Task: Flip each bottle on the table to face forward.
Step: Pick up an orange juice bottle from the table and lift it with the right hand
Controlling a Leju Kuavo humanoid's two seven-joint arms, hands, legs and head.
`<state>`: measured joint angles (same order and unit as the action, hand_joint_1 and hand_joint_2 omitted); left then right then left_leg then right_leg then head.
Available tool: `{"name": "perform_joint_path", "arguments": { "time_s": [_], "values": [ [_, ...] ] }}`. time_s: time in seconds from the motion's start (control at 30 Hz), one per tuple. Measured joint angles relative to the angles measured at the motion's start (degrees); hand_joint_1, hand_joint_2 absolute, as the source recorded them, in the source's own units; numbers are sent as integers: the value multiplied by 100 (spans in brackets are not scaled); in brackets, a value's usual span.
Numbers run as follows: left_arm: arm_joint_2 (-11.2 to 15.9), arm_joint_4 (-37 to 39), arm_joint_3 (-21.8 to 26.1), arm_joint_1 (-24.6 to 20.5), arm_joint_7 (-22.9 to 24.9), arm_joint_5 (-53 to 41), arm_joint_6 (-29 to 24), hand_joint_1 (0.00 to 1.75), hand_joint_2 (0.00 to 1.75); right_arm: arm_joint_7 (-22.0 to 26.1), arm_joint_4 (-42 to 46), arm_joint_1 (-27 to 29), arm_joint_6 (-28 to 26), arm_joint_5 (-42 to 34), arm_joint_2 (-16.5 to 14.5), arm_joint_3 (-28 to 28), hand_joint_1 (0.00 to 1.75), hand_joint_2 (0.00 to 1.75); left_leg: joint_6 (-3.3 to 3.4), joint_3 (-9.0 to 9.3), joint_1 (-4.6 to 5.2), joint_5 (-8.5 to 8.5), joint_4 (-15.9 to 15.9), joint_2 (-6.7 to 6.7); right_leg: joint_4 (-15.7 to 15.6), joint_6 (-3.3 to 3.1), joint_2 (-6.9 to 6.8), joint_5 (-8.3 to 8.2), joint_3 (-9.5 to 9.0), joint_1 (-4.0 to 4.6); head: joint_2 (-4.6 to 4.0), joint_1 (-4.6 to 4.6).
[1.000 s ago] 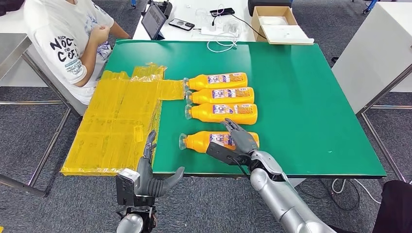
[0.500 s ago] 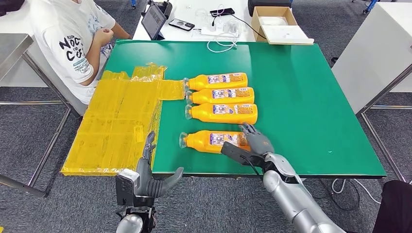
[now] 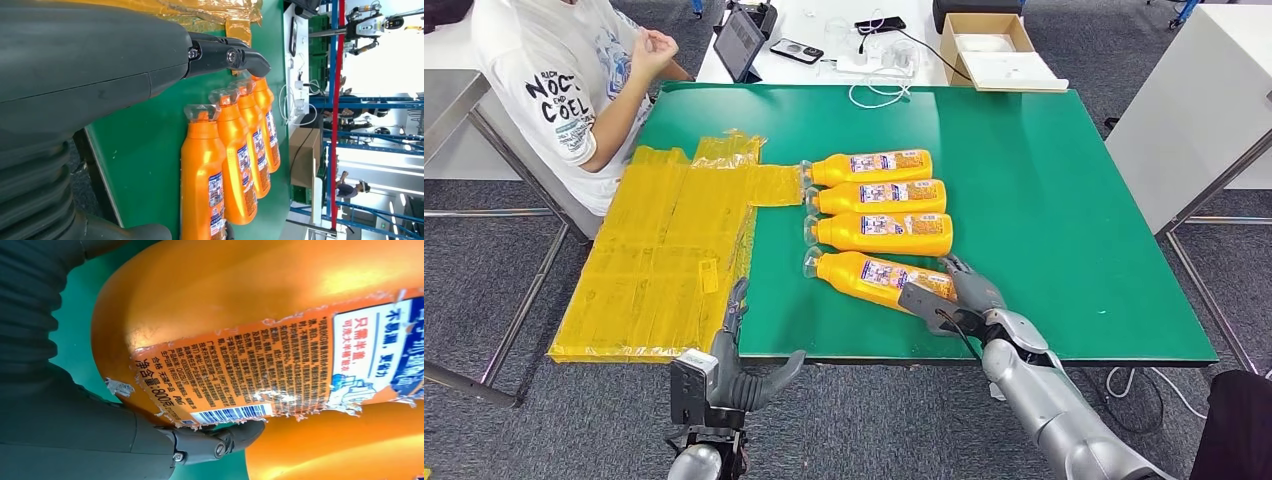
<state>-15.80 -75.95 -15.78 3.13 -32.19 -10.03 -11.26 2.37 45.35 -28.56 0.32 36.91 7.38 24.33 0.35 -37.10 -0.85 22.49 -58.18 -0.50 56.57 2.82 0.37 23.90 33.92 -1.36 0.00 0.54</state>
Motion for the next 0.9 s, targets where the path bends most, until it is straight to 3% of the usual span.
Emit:
{"name": "perform_joint_path", "arguments": {
  "time_s": [0.1,0.17,0.2,0.3,0.33,0.43,0.73,0.9],
  "values": [
    [0,13,-2,-3,15,6,0,0,175,24,-57,-30,-10,-19,-2,0,0,175,0,1,0,0,0,0,0,0,0,0,-1,0,0,-1],
    [0,28,-4,-6,35,21,0,0,175,100,-98,-44,-58,-38,-16,0,9,175,0,1,-1,0,0,0,0,0,0,0,-1,1,0,1],
    [0,37,-7,-7,48,29,0,0,175,161,-116,-47,-103,-48,-31,0,27,175,0,1,-1,0,0,0,0,0,0,0,-1,1,0,1],
    [0,61,-24,-12,75,44,0,0,175,374,-151,-26,-299,-72,-107,-1,124,175,0,1,0,-1,0,1,1,0,0,-1,0,0,0,0],
    [0,69,-28,-14,79,48,0,0,175,442,-153,-4,-381,-78,-142,-3,147,175,0,1,0,-1,0,1,1,0,0,-1,0,0,0,-1],
    [0,85,-31,-16,85,57,0,0,175,615,-103,104,-632,-87,-243,-35,162,175,0,-2,-1,-1,0,-1,1,0,-1,-1,1,0,0,-1],
    [0,109,-34,-24,90,92,0,0,175,891,268,422,-873,-82,-372,-213,161,175,0,-10,1,-1,0,-1,1,1,-1,0,6,0,0,0],
    [0,134,-35,-36,96,107,0,0,175,1065,446,523,-1007,-93,-445,-365,174,175,0,-9,0,-2,0,-1,1,1,-2,-1,6,0,0,0]
  ]
}}
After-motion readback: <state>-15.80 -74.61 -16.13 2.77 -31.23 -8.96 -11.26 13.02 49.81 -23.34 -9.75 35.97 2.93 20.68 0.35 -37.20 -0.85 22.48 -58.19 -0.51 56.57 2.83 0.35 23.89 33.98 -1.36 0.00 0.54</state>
